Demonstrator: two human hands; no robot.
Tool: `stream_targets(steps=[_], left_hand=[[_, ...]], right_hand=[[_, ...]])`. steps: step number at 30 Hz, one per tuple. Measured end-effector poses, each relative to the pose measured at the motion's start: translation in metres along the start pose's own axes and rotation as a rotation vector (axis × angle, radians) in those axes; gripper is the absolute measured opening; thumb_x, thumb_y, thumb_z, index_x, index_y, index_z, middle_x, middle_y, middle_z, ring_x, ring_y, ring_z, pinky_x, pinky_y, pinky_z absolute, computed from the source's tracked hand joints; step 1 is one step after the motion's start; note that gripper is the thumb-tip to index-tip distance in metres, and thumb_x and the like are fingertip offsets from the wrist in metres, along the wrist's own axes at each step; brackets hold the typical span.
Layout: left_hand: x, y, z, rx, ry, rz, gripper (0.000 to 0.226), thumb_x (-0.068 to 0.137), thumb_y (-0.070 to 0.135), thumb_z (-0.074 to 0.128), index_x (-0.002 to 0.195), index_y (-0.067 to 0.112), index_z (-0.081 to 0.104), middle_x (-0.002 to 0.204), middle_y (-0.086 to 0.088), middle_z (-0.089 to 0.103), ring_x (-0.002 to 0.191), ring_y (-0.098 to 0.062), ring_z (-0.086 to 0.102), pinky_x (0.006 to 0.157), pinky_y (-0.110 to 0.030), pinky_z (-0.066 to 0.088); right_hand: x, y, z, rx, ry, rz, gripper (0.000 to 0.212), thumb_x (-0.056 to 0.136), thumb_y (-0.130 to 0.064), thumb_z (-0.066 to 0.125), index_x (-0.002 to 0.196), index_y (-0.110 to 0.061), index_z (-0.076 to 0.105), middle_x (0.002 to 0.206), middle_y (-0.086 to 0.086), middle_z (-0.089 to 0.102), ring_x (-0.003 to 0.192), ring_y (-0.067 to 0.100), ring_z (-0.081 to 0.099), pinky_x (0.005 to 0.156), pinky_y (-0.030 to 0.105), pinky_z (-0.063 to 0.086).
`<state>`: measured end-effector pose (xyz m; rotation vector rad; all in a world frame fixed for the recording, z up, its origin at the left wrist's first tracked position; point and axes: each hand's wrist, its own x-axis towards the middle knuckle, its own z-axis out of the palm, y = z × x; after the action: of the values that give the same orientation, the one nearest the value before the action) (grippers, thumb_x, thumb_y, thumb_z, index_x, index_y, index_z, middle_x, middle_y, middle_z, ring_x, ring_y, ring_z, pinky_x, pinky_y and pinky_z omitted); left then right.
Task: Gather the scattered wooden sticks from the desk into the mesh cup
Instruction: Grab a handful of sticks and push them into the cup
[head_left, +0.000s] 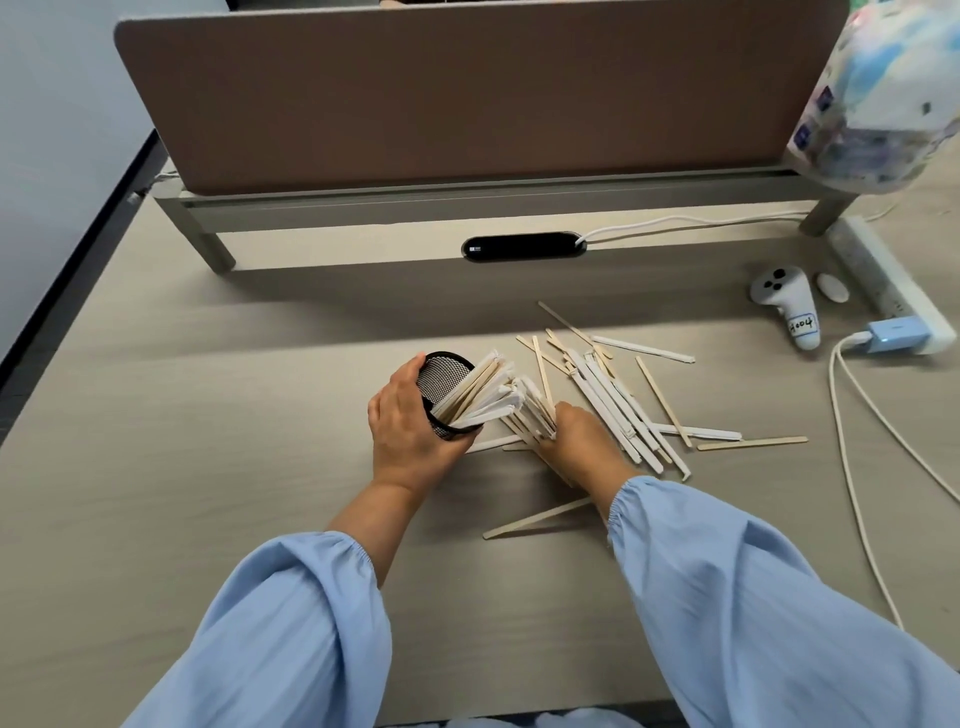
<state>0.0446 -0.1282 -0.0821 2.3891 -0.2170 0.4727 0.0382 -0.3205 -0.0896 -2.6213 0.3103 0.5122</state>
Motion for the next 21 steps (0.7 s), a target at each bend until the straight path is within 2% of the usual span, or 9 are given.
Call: stream_targets(steps=[5, 7, 9, 11, 13, 14, 17, 21], left_hand=[[0.003, -0.001, -0.001, 0.007, -0.003, -0.005, 0.088, 0.057, 0.054, 0.061, 0.128, 0.012, 0.031, 0.122, -0.016, 0.052, 0.107, -0.033, 0.050, 0.093, -0.047, 0.033], [0.005, 0.000, -0.002, 0.003, 0.007, -0.004, 0.088, 0.057, 0.054, 0.061, 0.127, 0.012, 0.031, 0.121, -0.016, 0.052, 0.107, -0.033, 0.050, 0.093, -0.046, 0.033], [0.007, 0.001, -0.003, -0.005, 0.020, -0.008, 0.088, 0.057, 0.054, 0.062, 0.127, 0.012, 0.031, 0.121, -0.016, 0.053, 0.106, -0.032, 0.049, 0.093, -0.045, 0.032], [0.009, 0.000, -0.005, -0.008, 0.040, -0.012, 0.087, 0.057, 0.054, 0.062, 0.127, 0.013, 0.031, 0.120, -0.015, 0.053, 0.106, -0.032, 0.049, 0.093, -0.045, 0.033], [0.010, -0.002, -0.008, -0.016, 0.064, -0.020, 0.087, 0.057, 0.054, 0.063, 0.127, 0.014, 0.031, 0.122, -0.014, 0.053, 0.108, -0.031, 0.049, 0.093, -0.045, 0.033], [0.011, -0.004, -0.011, -0.019, 0.082, -0.028, 0.087, 0.057, 0.054, 0.063, 0.127, 0.015, 0.031, 0.122, -0.014, 0.052, 0.109, -0.030, 0.048, 0.093, -0.046, 0.033], [0.013, -0.014, -0.022, -0.013, 0.143, -0.071, 0.088, 0.056, 0.054, 0.064, 0.127, 0.014, 0.032, 0.123, -0.015, 0.052, 0.110, -0.029, 0.047, 0.093, -0.047, 0.034], [0.012, -0.030, -0.038, 0.018, 0.175, -0.117, 0.087, 0.055, 0.054, 0.064, 0.126, 0.015, 0.032, 0.120, -0.015, 0.054, 0.107, -0.029, 0.049, 0.093, -0.047, 0.035]], right_hand=[[0.009, 0.004, -0.013, 0.216, -0.047, -0.004, 0.031, 0.092, -0.021, 0.051, 0.116, -0.003, 0.044, 0.115, 0.021, 0.059, 0.091, 0.031, 0.055, 0.076, 0.031, 0.043], [0.012, 0.004, -0.020, 0.340, -0.009, -0.005, 0.040, 0.087, -0.026, 0.061, 0.118, -0.005, 0.047, 0.111, 0.018, 0.062, 0.092, 0.033, 0.062, 0.081, 0.039, 0.051], [0.013, 0.004, -0.028, 0.472, 0.109, 0.010, 0.041, 0.082, -0.025, 0.067, 0.115, -0.005, 0.053, 0.106, 0.017, 0.066, 0.088, 0.034, 0.066, 0.082, 0.047, 0.056], [0.012, -0.001, -0.037, 0.625, 0.177, -0.013, 0.038, 0.083, -0.020, 0.066, 0.116, -0.004, 0.055, 0.101, 0.014, 0.066, 0.080, 0.028, 0.066, 0.075, 0.040, 0.059], [0.008, -0.013, -0.045, 0.797, 0.200, -0.099, 0.034, 0.085, -0.015, 0.065, 0.116, -0.004, 0.055, 0.093, 0.009, 0.062, 0.071, 0.017, 0.061, 0.061, 0.018, 0.057], [0.005, -0.022, -0.049, 0.874, 0.222, -0.155, 0.028, 0.086, -0.013, 0.064, 0.111, -0.006, 0.055, 0.087, 0.007, 0.060, 0.069, 0.015, 0.058, 0.055, 0.011, 0.054], [0.003, -0.057, -0.058, 1.010, 0.291, -0.306, 0.014, 0.087, -0.010, 0.063, 0.096, -0.010, 0.052, 0.074, 0.003, 0.053, 0.063, 0.011, 0.054, 0.051, 0.009, 0.050], [0.008, -0.099, -0.054, 1.066, 0.350, -0.399, 0.012, 0.087, -0.011, 0.063, 0.091, -0.004, 0.055, 0.065, 0.000, 0.055, 0.052, -0.001, 0.056, 0.054, 0.015, 0.050]])
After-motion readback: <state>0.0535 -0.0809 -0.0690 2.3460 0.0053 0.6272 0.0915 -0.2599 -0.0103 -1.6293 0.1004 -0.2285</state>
